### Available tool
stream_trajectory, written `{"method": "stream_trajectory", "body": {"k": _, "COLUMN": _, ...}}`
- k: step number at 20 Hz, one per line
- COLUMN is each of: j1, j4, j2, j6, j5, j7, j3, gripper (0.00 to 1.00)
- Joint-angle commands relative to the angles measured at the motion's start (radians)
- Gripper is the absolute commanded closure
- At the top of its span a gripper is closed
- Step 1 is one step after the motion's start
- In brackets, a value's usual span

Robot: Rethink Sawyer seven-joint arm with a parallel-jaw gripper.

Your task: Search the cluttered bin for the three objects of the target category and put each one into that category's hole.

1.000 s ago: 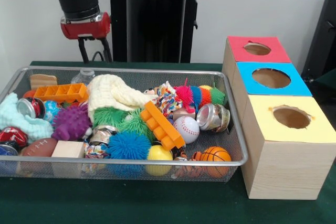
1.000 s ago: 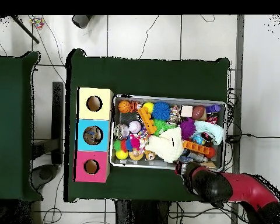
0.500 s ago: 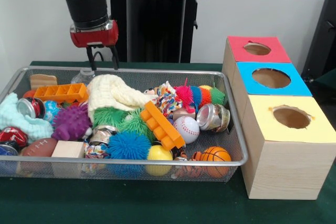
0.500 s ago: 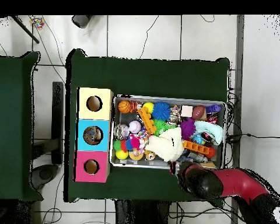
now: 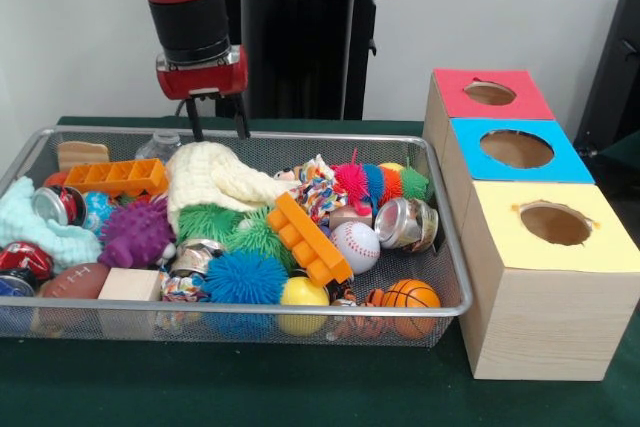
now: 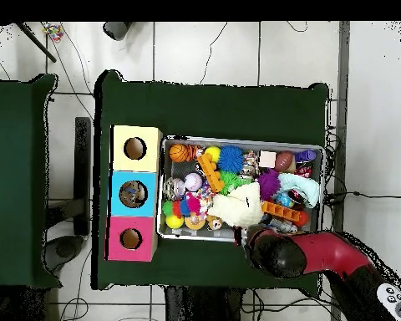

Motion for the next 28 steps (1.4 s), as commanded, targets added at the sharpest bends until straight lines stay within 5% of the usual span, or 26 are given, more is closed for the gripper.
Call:
{"method": "stream_trajectory", "body": {"k": 1, "j1": -0.025, "j4": -0.122, "j2": 0.044, "j6": 0.108, "j5": -0.017, "j7": -0.173, "j3": 0.019, "gripper": 0.0}}
{"method": "stream_trajectory", "body": {"k": 13, "j1": -0.115, "j4": -0.089, "j2": 0.006, "j6": 0.138, "j5": -0.006, "j7": -0.255, "j3": 0.084, "gripper": 0.0}}
{"method": "stream_trajectory", "body": {"k": 28, "j1": -0.02, "j4": -0.224, "j2": 0.243, "j6": -0.035, "j5": -0.24, "j7": -0.083, "j3": -0.075, "gripper": 0.0}}
